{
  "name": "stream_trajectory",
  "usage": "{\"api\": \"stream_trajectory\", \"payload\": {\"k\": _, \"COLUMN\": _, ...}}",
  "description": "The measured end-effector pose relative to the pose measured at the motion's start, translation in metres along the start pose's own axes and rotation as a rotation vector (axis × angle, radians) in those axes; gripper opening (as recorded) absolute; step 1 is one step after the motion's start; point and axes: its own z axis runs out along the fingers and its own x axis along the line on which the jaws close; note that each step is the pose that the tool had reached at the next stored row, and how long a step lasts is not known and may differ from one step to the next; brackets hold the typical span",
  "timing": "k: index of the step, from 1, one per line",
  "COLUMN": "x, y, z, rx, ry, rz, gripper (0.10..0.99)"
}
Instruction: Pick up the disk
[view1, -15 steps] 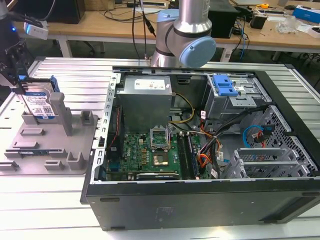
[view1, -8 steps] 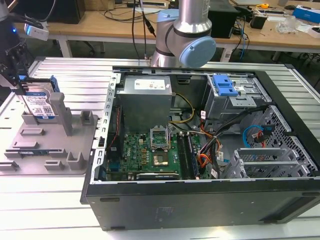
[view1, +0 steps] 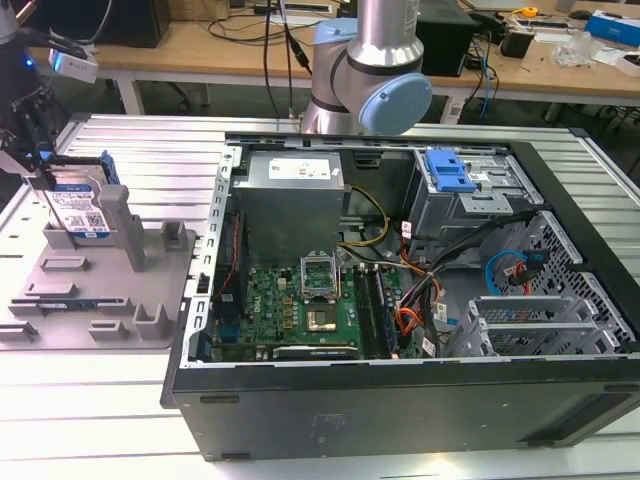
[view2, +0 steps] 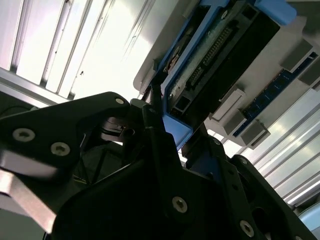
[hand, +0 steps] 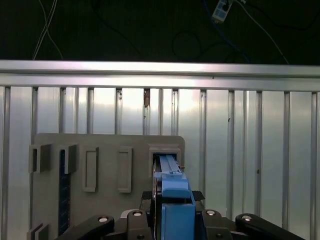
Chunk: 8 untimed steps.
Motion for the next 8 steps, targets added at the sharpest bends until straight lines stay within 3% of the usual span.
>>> {"api": "stream_trajectory", "payload": {"k": 8, "x": 0.0, "y": 0.0, "z": 0.0002, "rx": 0.0, "ry": 0.0, "rz": 0.0, "gripper": 0.369}}
